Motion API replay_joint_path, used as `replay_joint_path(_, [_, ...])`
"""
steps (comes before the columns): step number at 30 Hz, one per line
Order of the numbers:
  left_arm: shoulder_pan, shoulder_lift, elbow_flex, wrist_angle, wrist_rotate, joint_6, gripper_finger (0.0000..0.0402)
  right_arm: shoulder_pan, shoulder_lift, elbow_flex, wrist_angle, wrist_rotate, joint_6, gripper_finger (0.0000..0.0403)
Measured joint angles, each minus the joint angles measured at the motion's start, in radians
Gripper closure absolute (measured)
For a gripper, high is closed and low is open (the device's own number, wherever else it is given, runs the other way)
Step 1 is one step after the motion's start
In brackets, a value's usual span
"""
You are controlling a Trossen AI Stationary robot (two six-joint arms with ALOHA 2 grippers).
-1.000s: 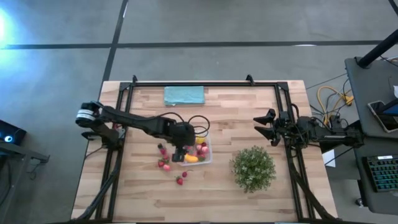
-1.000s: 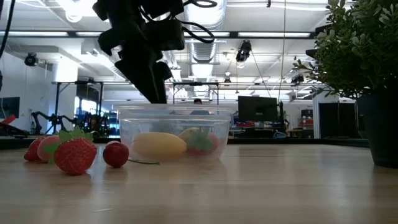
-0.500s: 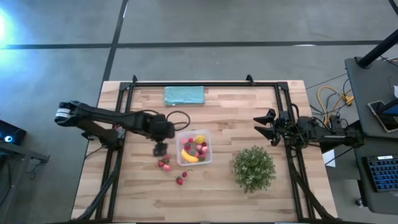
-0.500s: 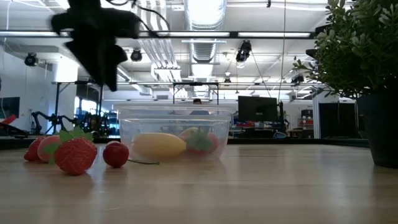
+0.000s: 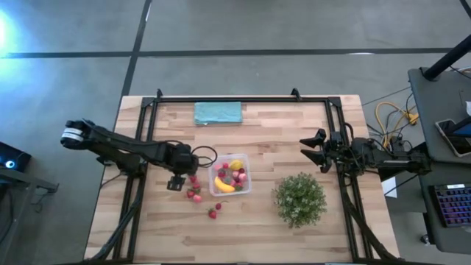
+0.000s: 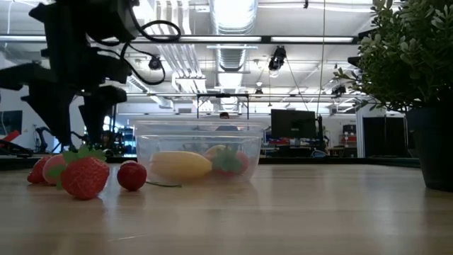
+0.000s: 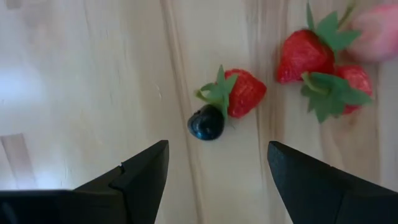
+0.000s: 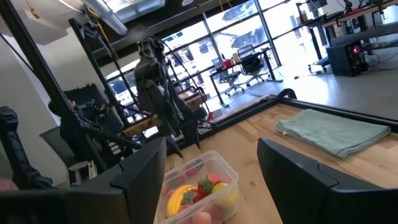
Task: Pick and placing Produce into tupperware
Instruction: Put the black cherry into the transparent bin
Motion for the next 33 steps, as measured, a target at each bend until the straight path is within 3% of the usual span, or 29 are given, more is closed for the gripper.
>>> replay_joint_path(16, [0.001, 0.072, -0.098, 0.181, -0.025, 0.018, 0.0148, 0.0, -0.001, 0.0, 0.0, 0.0, 0.0, 0.0161])
replay_joint_path(27, [0.0, 0.112, -0.113, 0.208, -0.014, 0.021, 0.0246, 0.0, -0.001, 0.0, 0.0, 0.0, 0.0, 0.0161])
replay_joint_path(33, [0.002, 0.109, -0.113, 0.256, -0.03, 0.019, 0.0271, 0.0, -0.001, -0.001, 0.0, 0.0, 0.0, 0.0161])
